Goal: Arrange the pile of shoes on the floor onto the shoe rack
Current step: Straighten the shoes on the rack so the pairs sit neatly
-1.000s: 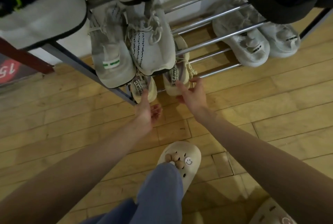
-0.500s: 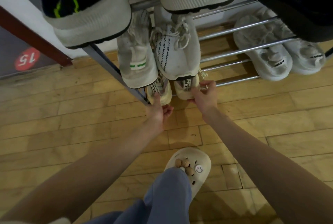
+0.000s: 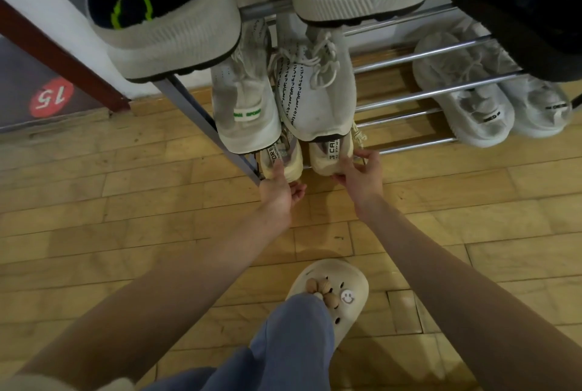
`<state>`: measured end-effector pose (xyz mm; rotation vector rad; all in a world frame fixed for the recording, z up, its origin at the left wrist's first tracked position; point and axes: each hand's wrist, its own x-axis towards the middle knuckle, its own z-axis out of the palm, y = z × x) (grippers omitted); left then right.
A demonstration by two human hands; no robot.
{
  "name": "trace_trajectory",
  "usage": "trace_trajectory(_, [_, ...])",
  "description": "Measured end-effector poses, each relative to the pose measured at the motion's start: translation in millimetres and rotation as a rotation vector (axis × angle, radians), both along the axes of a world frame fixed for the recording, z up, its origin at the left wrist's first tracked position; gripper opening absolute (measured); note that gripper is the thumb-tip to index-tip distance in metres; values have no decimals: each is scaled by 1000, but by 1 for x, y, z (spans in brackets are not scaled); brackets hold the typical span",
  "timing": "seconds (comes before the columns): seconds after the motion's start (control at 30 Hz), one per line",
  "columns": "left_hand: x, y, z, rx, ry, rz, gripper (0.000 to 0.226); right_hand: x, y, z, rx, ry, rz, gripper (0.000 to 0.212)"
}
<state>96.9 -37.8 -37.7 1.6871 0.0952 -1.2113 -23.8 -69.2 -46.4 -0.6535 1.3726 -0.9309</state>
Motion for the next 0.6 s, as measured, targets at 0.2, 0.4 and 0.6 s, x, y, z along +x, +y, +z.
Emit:
trace_trajectory(0.2, [16,13,21,129,-37,-276,44,-3,11,6,-53,305,100,38])
trace_trajectory(0.4, [26,53,78,83,-257,-587,28,-2,41,52,-390,204,44,11])
trace_trajectory(0.6, [8,59,115,-148,-493,-662,15,6,36,106,-263,-194,113,39])
